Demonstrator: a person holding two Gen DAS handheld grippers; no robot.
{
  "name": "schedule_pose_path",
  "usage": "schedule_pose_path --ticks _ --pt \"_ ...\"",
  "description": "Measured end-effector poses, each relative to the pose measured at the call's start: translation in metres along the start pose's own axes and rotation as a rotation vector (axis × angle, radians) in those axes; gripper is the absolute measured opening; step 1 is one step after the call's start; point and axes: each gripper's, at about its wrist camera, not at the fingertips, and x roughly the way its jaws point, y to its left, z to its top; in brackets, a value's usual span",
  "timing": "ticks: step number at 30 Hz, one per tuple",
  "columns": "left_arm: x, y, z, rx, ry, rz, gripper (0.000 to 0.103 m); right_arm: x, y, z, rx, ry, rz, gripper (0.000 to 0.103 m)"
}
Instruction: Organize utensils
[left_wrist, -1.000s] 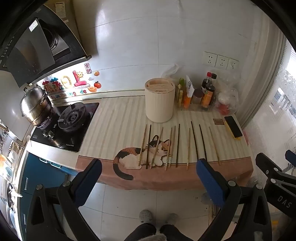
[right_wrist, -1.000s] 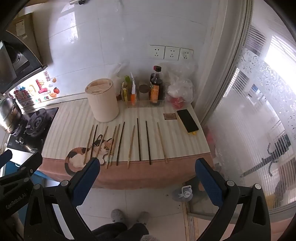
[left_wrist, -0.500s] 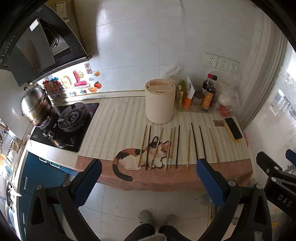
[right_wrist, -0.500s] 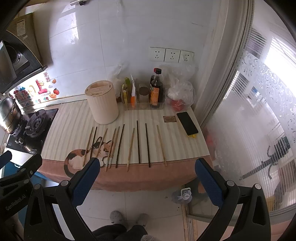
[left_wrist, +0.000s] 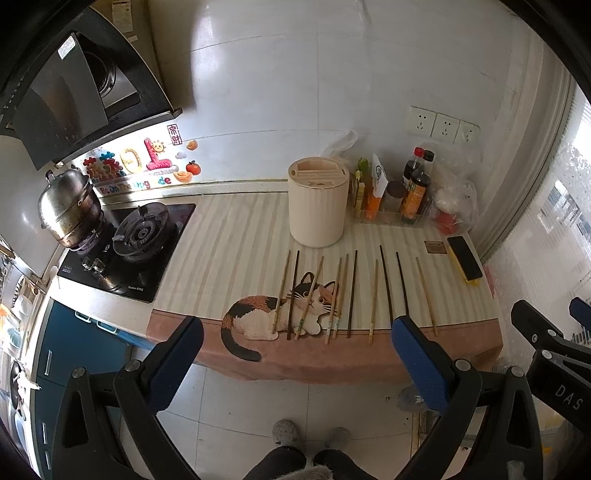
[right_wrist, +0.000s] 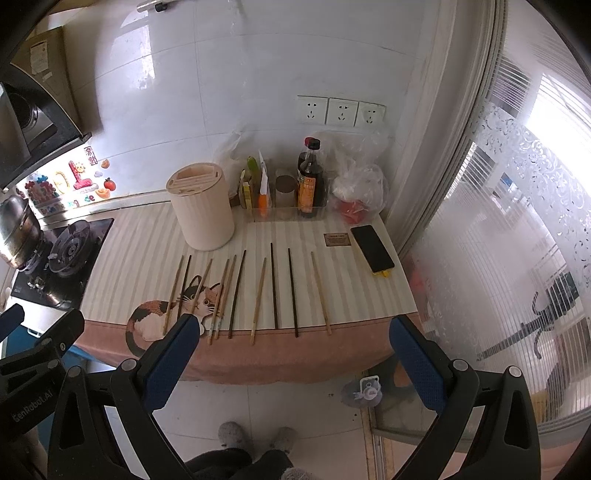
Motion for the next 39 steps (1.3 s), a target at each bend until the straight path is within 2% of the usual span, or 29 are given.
schedule_pose_path --ticks 28,39 --pt "0.007 -0.005 -0.003 -0.003 -0.008 -0.012 0.103 0.002 -0.003 0.002 -0.002 -0.017 -0.001 0.103" --pt "0.003 -0.01 0.006 -0.003 -0.017 -0.019 0.103 -0.001 -0.003 0.005 0.004 -0.025 -0.001 0.103"
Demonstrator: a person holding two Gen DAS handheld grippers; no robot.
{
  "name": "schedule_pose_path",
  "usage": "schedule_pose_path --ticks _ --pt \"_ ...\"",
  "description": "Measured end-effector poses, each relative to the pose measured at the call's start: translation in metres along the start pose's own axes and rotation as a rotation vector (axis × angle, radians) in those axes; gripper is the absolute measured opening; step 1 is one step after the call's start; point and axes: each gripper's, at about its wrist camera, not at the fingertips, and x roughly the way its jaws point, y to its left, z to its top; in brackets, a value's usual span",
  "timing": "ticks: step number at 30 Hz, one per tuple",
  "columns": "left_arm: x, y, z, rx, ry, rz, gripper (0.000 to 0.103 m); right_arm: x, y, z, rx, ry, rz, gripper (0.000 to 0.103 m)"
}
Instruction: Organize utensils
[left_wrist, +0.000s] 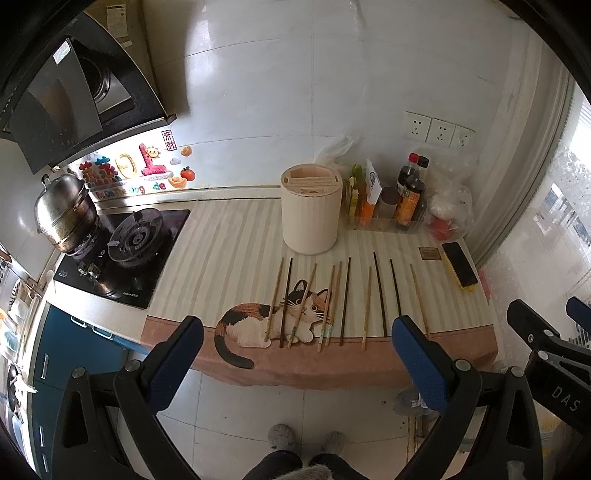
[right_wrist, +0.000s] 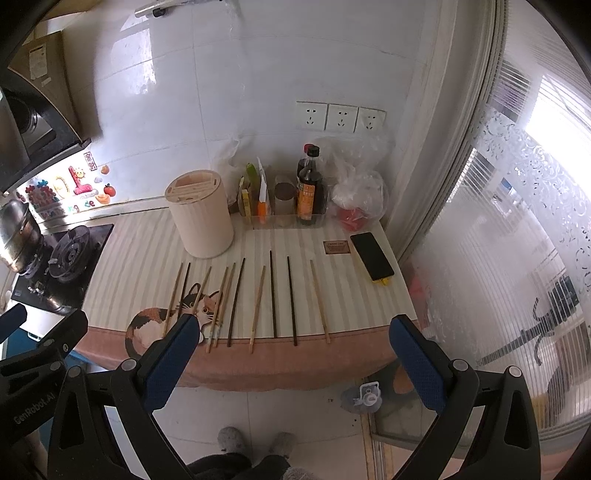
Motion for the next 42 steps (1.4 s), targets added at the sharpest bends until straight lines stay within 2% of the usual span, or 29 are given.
schedule_pose_path --ticks 10,12,15,20,23,25,27,28,29,30,31,32,33,37,39,40,42 --pt "0.001 -0.004 -0.003 -0.016 -0.006 0.02 0.103 -0.003 -0.004 0.003 0.02 -0.011 0.019 0.103" --pt "0.003 -0.004 -0.004 -0.018 -0.036 0.039 0.103 -0.002 -0.006 0.004 0.029 -0.016 0.024 0.103" --pt "0.009 -0.003 -0.001 -0.035 -0.133 0.067 0.103 0.004 -0.013 0.004 0.048 -0.055 0.057 0.103" --pt "0.04 0.004 0.004 -0.063 -0.218 0.144 0.103 0.034 -0.017 0.009 0.035 -0.169 0.107 0.103" --pt "0.073 0.012 0.006 -0.06 -0.205 0.22 0.103 0.074 -0.009 0.013 0.011 -0.155 0.126 0.103" --pt "0.098 0.021 0.008 -0.061 -0.169 0.259 0.103 0.106 0.0 0.013 0.01 -0.102 0.13 0.103" --pt "0.13 0.034 0.012 -0.066 -0.11 0.251 0.103 0.139 0.008 0.014 0.019 -0.043 0.151 0.089" --pt "0.152 0.044 0.014 -0.069 -0.067 0.247 0.103 0.159 0.012 0.012 0.029 0.003 0.162 0.073" --pt "0.17 0.05 0.016 -0.066 -0.025 0.246 0.103 0.18 0.017 0.01 0.042 0.052 0.181 0.062" --pt "0.188 0.056 0.016 -0.067 0.018 0.236 0.103 0.2 0.02 0.007 0.055 0.098 0.202 0.059" --pt "0.211 0.064 0.016 -0.071 0.068 0.217 0.103 0.227 0.026 0.004 0.064 0.151 0.226 0.052" --pt "0.237 0.072 0.016 -0.069 0.127 0.19 0.103 0.246 0.031 0.003 0.069 0.186 0.234 0.041" --pt "0.257 0.077 0.017 -0.063 0.177 0.166 0.099 0.263 0.035 0.0 0.076 0.213 0.231 0.037" --pt "0.353 0.092 0.01 -0.043 0.399 0.029 0.083 0.325 0.048 -0.007 0.108 0.325 0.216 0.028" --pt "0.386 0.089 0.005 -0.039 0.47 -0.011 0.067 0.355 0.055 -0.005 0.126 0.385 0.2 0.028" --pt "0.404 0.088 0.002 -0.035 0.506 -0.036 0.066 0.371 0.059 -0.004 0.13 0.413 0.181 0.028" --pt "0.425 0.086 0.002 -0.026 0.536 -0.066 0.056 0.395 0.064 -0.003 0.14 0.453 0.149 0.028"
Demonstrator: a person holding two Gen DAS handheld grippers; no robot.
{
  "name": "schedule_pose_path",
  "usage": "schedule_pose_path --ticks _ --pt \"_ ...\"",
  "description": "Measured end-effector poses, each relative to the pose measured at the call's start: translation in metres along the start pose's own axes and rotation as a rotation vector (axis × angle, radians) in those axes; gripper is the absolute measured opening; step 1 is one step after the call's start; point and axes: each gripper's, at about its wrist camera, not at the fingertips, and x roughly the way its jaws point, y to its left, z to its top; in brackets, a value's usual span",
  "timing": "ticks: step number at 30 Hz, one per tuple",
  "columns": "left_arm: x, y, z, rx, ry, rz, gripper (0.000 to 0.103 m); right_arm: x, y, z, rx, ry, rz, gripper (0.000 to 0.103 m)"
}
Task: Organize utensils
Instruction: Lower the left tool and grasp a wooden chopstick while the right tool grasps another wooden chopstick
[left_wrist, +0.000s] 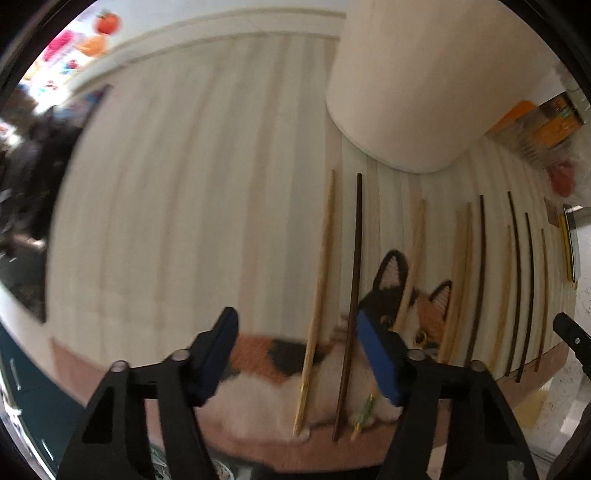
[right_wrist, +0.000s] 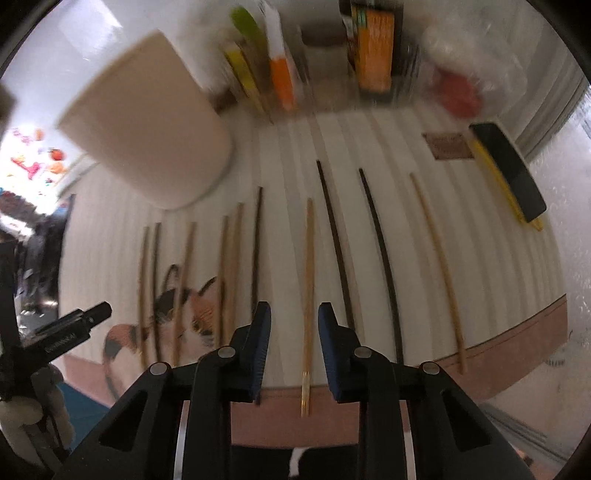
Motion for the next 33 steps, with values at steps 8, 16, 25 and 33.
schedule_pose_path --ticks 8,16,25,33 --pt "0.03 -0.022 0.011 0.085 0.049 0.022 0.03 0.063 0.0 0.027 0.041 0.146 -0.081 0.028" --pt "0.023 -0.01 0.003 -0.053 0.08 0.016 0.005 0.107 0.008 0.044 0.007 0.249 -0.17 0.027" --pt "0.004 0.013 -0.04 -0.198 0.139 -0.05 0.005 0.108 0.04 0.049 -0.096 0.314 -0.107 0.007" --pt "-0.005 -0.03 -0.057 -0.104 0.117 0.05 0.008 0.123 0.039 0.061 -0.158 0.339 -0.114 0.008"
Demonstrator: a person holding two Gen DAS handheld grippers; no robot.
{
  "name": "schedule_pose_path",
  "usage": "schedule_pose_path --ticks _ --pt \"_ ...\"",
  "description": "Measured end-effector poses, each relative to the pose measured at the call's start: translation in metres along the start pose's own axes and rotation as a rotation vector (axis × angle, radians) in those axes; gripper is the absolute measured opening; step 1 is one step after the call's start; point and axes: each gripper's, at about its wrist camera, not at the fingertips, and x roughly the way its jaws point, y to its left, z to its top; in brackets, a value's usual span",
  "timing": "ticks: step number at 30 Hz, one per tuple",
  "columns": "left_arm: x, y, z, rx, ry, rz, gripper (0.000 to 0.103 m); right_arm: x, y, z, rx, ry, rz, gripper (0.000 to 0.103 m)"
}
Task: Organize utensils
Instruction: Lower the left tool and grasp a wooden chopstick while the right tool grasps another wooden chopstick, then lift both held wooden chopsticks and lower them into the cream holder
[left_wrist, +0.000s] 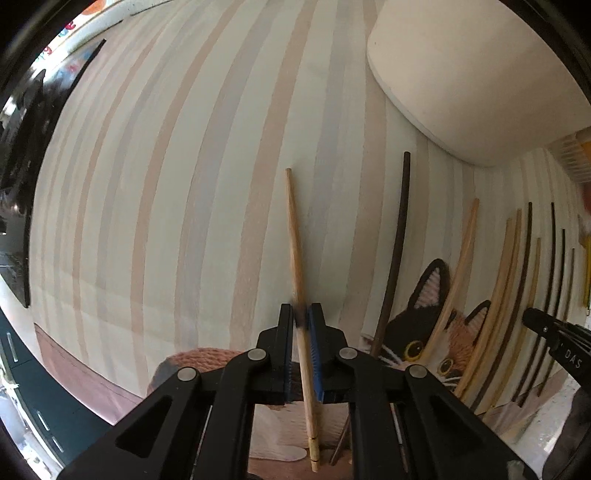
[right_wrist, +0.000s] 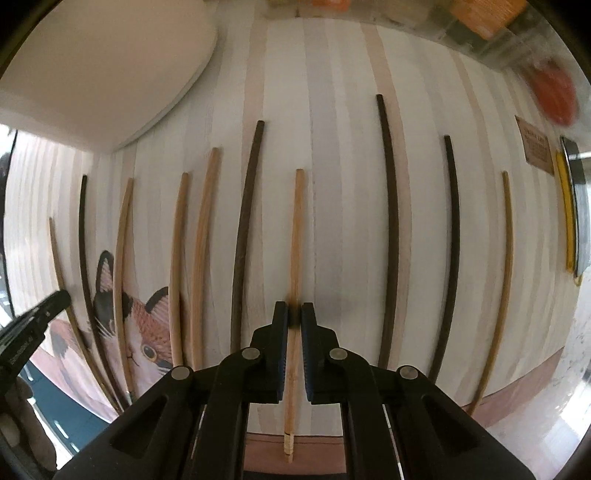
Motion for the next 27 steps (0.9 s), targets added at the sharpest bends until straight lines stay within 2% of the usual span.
schedule_pose_path --ticks 2,4,6,9,12,13,14,17,27 --pt "0.001 -0.007 -0.008 -0.012 0.0 0.002 0.008 -0.003 0.001 0.003 -0.015 0.01 -0.024 0.008" --pt "0.007 -0.015 -0.014 -0.016 0.004 0.005 0.008 0.006 0.022 0.005 -0.022 0.007 -0.041 0.008" --pt "0.009 -0.009 0.014 -0.006 0.011 0.014 0.008 0.009 0.027 0.003 -0.03 -0.002 -0.055 0.009" --pt "0.008 -0.02 0.018 0.0 0.007 0.015 0.005 0.01 0.031 0.002 -0.035 -0.019 -0.068 0.009" --pt "0.015 -0.019 0.052 -0.011 -0.004 0.014 0.004 0.006 0.034 -0.001 -0.024 -0.034 -0.06 0.008" --pt "0.013 -0.016 0.053 -0.011 -0.008 0.027 0.004 0.006 0.034 -0.004 -0.023 -0.042 -0.053 0.007" --pt "0.012 -0.006 0.052 -0.008 -0.021 0.04 0.004 0.004 0.033 -0.005 -0.024 -0.056 -0.042 0.007" --pt "-0.008 -0.008 0.044 -0.012 -0.079 0.054 0.004 -0.002 0.023 -0.016 -0.005 -0.083 0.006 0.007" --pt "-0.093 -0.018 0.013 -0.037 -0.271 0.045 0.004 -0.086 0.004 -0.036 0.007 -0.285 0.14 0.007"
